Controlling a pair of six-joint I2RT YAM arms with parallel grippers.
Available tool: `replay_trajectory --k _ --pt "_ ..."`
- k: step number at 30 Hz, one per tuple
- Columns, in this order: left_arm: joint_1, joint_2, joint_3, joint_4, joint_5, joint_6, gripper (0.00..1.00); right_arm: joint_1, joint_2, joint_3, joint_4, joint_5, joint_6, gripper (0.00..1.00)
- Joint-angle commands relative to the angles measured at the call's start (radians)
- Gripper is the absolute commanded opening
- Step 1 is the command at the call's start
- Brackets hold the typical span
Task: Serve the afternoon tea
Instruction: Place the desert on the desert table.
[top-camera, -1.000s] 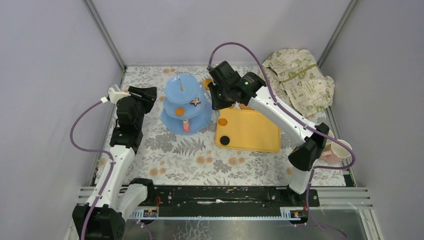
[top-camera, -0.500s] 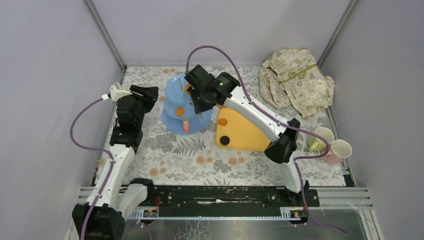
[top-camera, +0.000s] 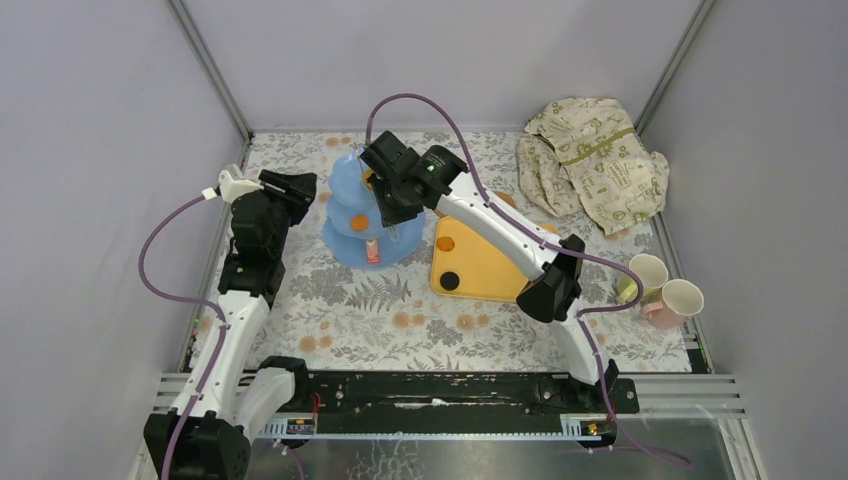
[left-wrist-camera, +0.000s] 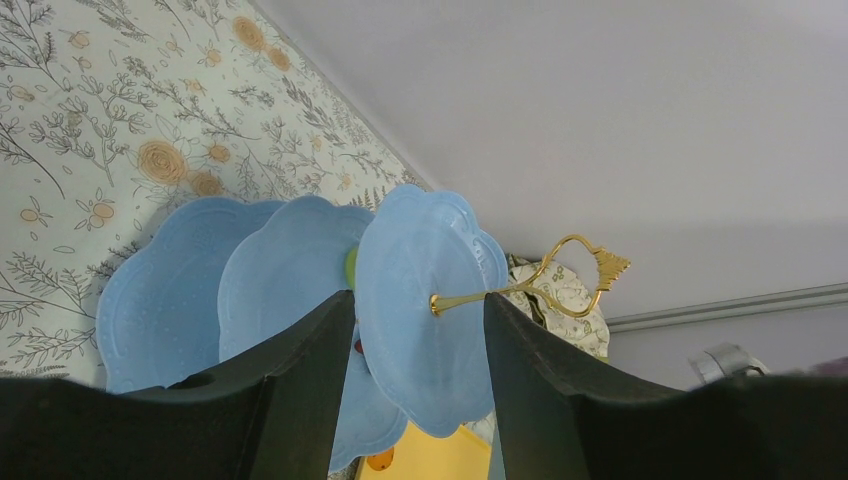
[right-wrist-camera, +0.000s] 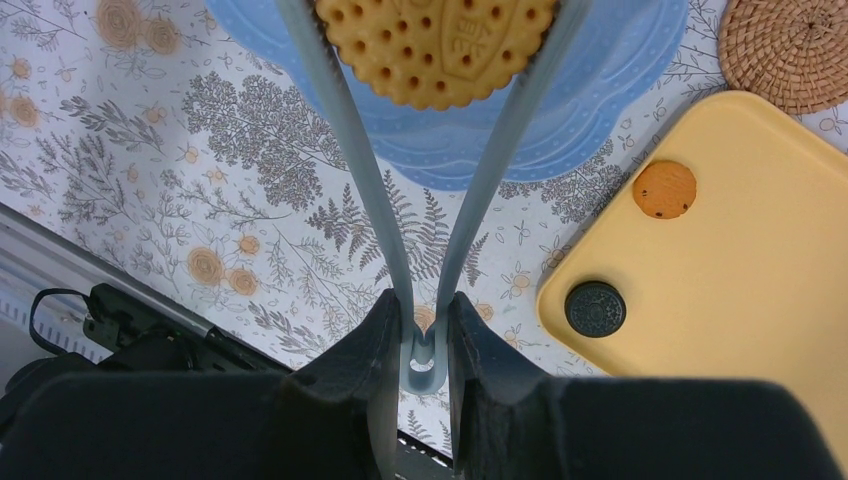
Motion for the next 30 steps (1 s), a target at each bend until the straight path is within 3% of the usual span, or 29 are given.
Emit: replay_trajectory --k 1,30 --pt "-0.003 -0.016 0.019 -0.003 0.007 0.027 0.58 0.008 0.014 0.056 0.008 -0.006 0.012 0.14" --pt "-0.004 -0.015 0.027 -0.003 0.016 0.006 0.57 0.007 0.024 0.056 0.026 -0.015 -0.008 0.33"
